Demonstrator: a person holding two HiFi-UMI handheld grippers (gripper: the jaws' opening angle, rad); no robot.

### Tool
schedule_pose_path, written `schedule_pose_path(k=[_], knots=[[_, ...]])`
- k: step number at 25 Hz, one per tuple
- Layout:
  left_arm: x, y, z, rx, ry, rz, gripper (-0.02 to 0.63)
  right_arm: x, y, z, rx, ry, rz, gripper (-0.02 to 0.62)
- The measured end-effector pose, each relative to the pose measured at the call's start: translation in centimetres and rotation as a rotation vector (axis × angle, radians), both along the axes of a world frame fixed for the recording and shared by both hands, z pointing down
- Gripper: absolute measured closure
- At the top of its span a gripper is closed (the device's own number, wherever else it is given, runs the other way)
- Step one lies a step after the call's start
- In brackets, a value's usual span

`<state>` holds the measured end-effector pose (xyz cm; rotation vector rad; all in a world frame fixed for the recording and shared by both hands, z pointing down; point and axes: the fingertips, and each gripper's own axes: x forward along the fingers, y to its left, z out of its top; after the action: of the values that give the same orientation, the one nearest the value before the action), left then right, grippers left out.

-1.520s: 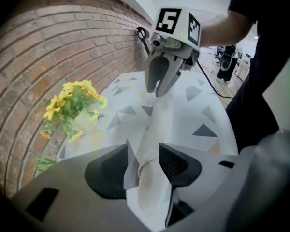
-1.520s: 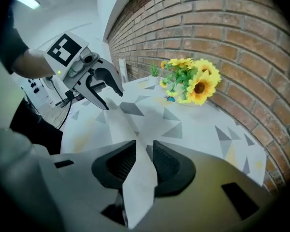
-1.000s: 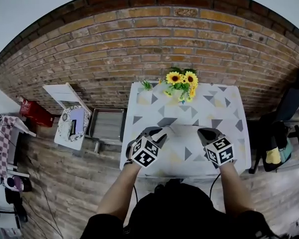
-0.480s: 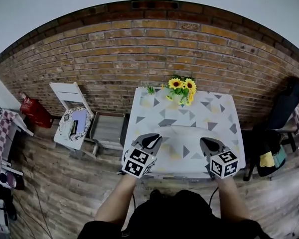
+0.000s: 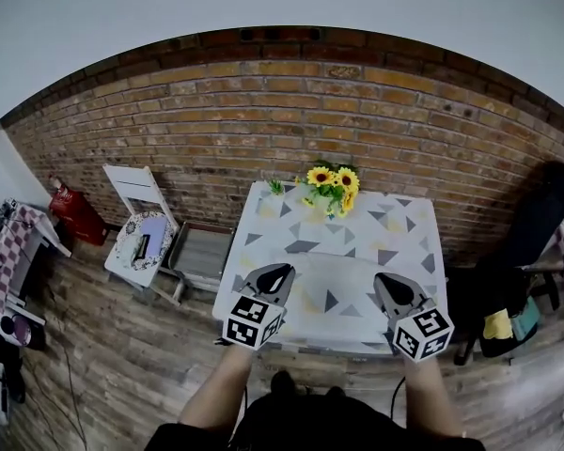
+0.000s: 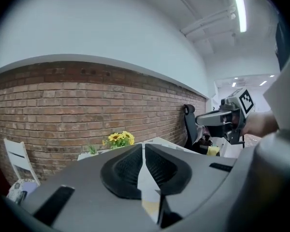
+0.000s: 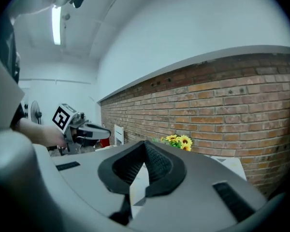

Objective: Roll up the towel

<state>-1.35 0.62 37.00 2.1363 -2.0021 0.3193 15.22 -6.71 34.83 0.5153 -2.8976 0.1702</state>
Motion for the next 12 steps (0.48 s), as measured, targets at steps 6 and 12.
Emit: schedule_pose_path(k=[6, 12], knots=[[3.3, -1.1, -1.4, 0.04, 0.0, -0.067, 0.572, 3.8, -0.9, -0.4, 0.062, 0.014, -0.038, 0.58], [5.7, -1.1, -1.7, 0.035, -0.019, -0.094, 0.572, 6.1, -1.5, -0.6, 0.055, -0.001, -0.051, 0.58]])
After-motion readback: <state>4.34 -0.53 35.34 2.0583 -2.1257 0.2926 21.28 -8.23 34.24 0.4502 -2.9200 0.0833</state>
